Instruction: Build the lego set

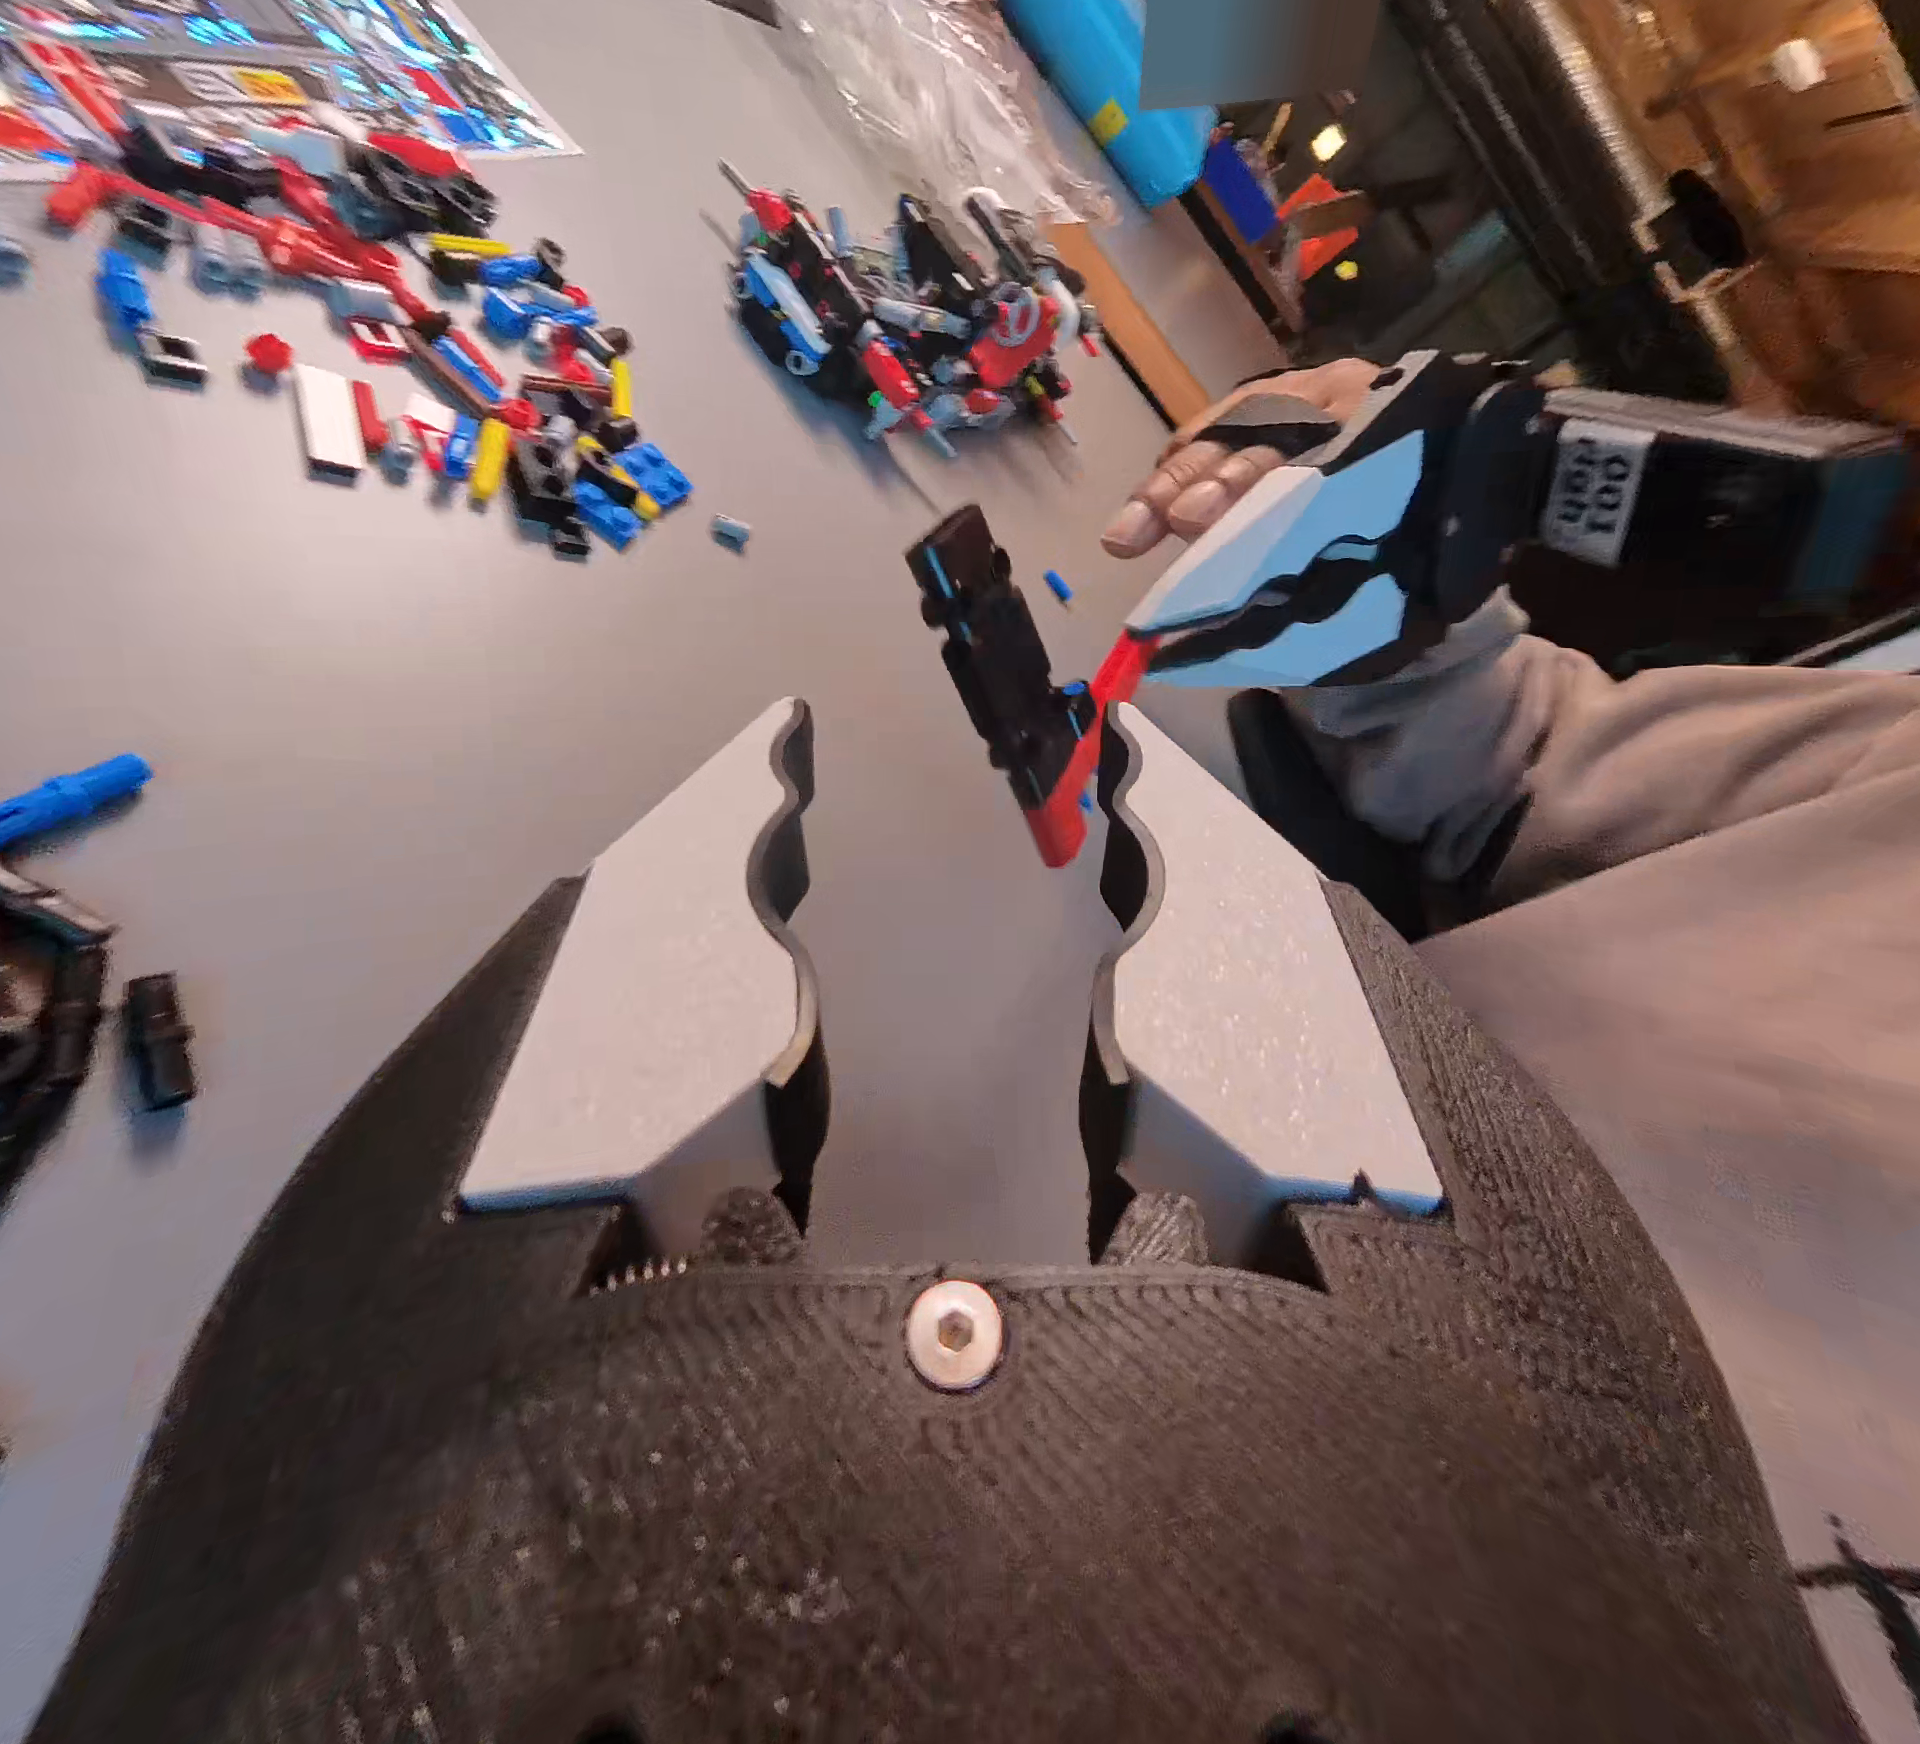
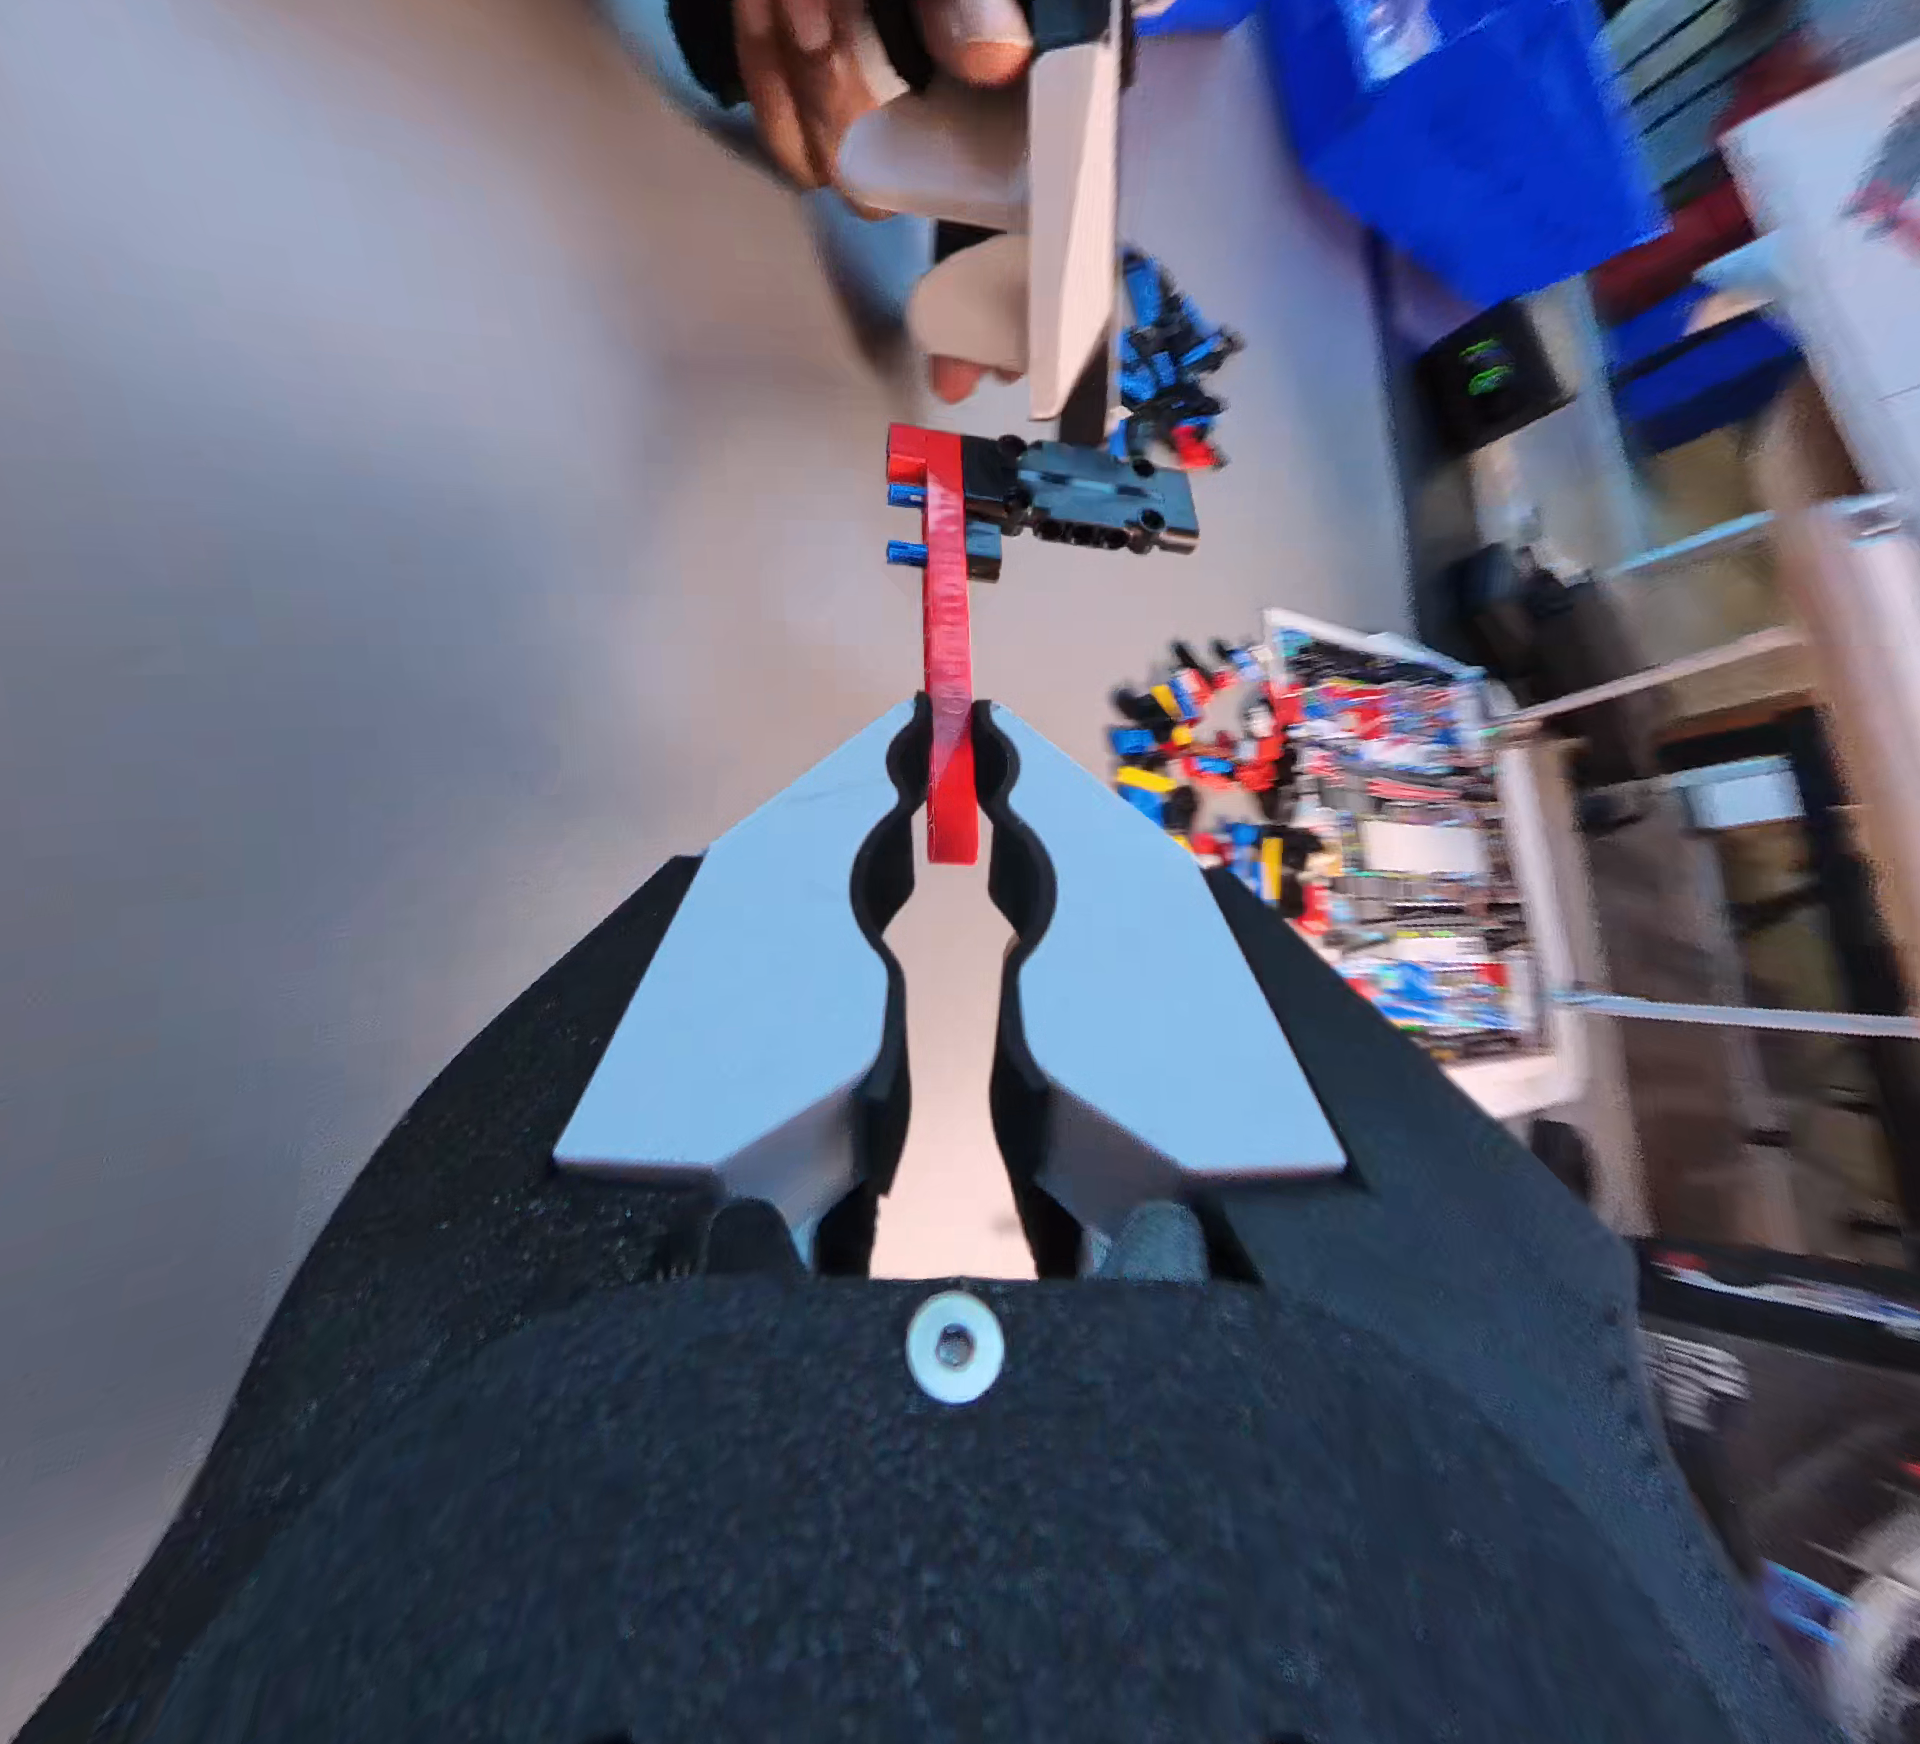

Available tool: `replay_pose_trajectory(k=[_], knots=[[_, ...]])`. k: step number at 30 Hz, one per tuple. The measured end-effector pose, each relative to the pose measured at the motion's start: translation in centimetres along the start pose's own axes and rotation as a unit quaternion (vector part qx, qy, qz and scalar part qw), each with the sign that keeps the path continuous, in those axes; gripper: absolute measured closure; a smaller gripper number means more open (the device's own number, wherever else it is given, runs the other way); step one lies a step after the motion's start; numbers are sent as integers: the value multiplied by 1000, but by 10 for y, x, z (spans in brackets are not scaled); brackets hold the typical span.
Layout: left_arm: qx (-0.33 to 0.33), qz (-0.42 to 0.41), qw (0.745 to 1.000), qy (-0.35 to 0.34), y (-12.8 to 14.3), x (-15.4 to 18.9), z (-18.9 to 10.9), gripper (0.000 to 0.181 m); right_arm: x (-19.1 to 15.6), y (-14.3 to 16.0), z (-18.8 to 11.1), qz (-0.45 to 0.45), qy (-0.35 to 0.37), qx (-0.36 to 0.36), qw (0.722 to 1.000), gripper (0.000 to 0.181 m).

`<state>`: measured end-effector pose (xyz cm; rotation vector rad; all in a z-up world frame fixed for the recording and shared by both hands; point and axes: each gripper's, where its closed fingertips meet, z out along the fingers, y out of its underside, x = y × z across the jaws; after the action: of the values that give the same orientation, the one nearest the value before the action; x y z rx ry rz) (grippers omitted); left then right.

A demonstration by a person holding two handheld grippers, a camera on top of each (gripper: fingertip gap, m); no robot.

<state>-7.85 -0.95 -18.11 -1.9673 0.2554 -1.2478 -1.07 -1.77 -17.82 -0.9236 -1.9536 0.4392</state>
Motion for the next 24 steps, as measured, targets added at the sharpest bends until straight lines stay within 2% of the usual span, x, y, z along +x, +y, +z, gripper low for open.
replay_pose_trajectory(k=[2, 4, 7, 11, 16, 18, 21, 24], knots=[[2, -26, 997, 67, 0, 21, 3, 130, 7, -7, -5, -63, 67, 11, 996, 177], [-1, -28, 994, 103, 2, 35, 8, 137, 6, -16, -9, -97, 96, 28, 990, 177], [-11, -10, 992, 125, 7, 49, 12, 153, 3, -30, -12, -158, 133, 43, 977, 177], [-15, 14, 992, 127, 9, 54, 12, 171, 5, -31, -14, -188, 154, 40, 969, 177], [2, 41, 991, 129, 3, 58, 9, 175, 6, -31, -16, -185, 161, 44, 968, 177], [5, 63, 990, 122, 2, 60, 9, 176, 8, -29, -16, -160, 159, 49, 973, 176], [19, 101, 991, 84, -5, 55, 9, 176, 17, -17, -21, -26, 116, 59, 991, 175], [12, 134, 990, 36, -6, 41, 5, 176, 9, 13, -32, 158, -25, 31, 987, 175]])
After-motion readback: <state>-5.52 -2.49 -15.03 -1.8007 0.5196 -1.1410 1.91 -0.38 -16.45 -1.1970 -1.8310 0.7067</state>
